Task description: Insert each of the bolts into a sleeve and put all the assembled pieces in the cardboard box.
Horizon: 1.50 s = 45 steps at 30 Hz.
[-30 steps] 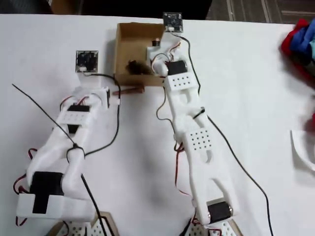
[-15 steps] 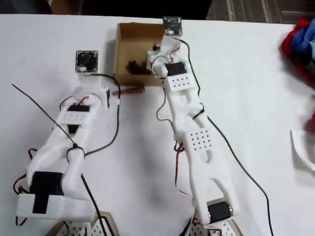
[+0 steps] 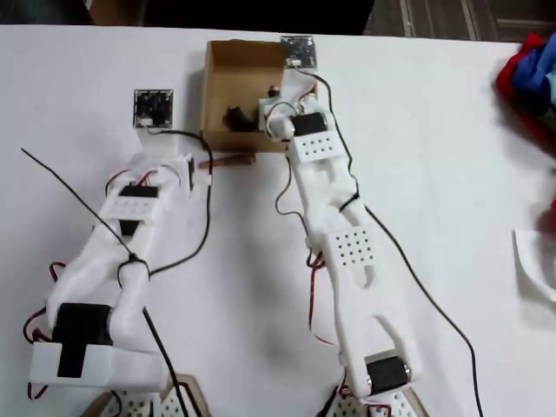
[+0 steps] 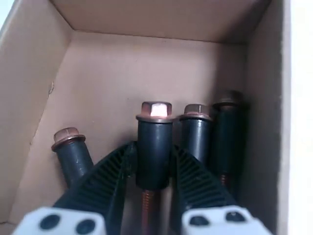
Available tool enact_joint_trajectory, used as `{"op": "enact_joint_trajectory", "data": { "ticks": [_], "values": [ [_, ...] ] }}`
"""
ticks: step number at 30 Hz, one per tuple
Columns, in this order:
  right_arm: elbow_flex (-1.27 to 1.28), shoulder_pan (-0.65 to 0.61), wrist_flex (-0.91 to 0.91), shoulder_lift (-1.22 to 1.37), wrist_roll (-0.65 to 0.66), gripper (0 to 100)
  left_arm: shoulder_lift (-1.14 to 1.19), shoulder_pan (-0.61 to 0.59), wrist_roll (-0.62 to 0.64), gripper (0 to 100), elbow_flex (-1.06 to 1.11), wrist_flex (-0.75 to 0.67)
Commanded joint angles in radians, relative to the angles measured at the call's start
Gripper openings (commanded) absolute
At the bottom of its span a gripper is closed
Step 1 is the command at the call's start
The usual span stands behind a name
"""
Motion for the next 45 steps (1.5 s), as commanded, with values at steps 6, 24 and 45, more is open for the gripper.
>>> {"op": "enact_joint_trajectory", "data": {
  "ticks": [6, 24, 45],
  "values": [
    [-0.006, -0.005, -0.002, -0.030, 0.014, 10.8, -0.008, -0.012, 0.008, 5, -0.004, -0.021],
    [-0.324, 0.027, 0.309, -0.054, 0.020, 7.2, -0.017, -0.068, 0.011, 5, -0.004, -0.015],
    [-0.232, -0.196, 0.845, -0.170, 0.413, 7.0, -0.008, -0.269, -0.018, 6, -0.148, 0.101]
  ]
}}
